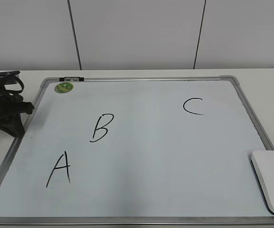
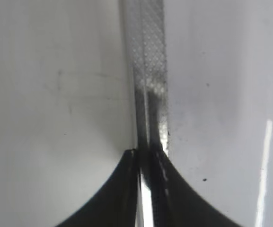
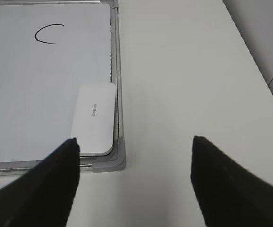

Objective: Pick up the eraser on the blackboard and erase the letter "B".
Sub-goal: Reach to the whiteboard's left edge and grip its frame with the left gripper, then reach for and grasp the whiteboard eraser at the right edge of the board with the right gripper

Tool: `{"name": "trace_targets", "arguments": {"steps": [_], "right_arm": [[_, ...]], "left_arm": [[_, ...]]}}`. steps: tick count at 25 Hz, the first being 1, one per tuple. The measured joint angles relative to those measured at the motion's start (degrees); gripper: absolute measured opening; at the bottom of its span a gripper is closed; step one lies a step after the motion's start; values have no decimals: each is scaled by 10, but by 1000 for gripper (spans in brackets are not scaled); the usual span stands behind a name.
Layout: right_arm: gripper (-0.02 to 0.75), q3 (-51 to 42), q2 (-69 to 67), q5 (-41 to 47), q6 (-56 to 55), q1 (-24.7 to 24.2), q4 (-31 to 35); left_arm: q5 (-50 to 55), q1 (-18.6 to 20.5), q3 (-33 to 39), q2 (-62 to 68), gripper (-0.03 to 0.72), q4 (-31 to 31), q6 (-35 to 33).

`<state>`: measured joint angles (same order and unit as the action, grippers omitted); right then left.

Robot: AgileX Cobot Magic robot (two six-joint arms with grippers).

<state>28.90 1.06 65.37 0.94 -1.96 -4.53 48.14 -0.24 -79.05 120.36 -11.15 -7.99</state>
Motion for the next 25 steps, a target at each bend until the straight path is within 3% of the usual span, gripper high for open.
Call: {"name": "trace_targets", "arguments": {"steps": [14,22,25], "right_arm": [[564,23,-15,-7,12,0,0],[564,80,-208,-110,44,0,7],[564,86,-269,-162,41,0,39]], "left_arm": [[4,0,0,0,12,-6,6],[7,0,-1,0,11,-6,6],[7,0,-1,0,11,-6,6]]}}
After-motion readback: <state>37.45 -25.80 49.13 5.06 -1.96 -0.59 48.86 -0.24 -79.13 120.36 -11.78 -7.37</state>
